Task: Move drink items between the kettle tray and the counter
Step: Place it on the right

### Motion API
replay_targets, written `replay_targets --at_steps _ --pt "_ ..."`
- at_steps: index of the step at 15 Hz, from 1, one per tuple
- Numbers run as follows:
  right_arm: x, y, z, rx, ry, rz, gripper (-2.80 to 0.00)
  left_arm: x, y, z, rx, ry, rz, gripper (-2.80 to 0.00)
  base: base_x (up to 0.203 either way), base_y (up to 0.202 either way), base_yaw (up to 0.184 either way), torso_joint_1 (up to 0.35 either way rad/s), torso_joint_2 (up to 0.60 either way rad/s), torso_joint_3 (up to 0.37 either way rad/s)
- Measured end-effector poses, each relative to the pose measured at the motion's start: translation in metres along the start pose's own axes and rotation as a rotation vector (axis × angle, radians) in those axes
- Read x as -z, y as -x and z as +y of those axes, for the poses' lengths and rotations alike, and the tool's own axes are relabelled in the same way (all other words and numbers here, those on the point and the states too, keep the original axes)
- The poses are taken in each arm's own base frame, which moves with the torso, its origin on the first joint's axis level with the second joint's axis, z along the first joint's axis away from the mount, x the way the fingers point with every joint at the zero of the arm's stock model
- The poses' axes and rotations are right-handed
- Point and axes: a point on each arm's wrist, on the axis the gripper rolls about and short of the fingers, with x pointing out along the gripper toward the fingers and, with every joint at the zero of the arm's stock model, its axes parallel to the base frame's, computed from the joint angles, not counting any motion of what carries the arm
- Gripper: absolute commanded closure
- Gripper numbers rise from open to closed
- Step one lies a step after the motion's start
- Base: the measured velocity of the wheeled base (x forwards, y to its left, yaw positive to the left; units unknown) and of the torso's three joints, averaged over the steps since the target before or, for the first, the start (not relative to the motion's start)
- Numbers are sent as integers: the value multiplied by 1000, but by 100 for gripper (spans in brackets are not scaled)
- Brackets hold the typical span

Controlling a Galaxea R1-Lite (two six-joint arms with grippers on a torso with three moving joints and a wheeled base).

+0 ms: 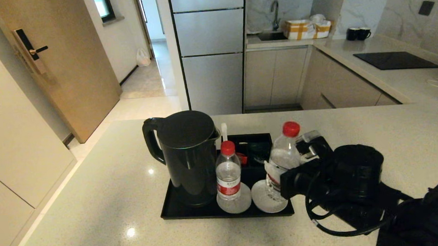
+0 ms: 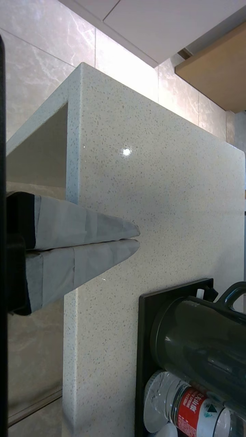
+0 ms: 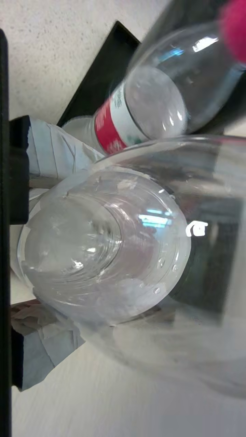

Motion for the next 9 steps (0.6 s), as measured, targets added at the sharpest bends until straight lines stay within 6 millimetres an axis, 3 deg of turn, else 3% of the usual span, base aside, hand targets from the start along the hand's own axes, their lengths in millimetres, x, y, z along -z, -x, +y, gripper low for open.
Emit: replay_targets --at_steps 5,9 --pt "-40 42 -61 209 -39 28 0 0 0 0 0 1 0 0 0 0 0 0 0 0" --pt "-54 73 -111 410 -78 9 0 0 0 0 0 1 0 0 0 0 0 0 0 0"
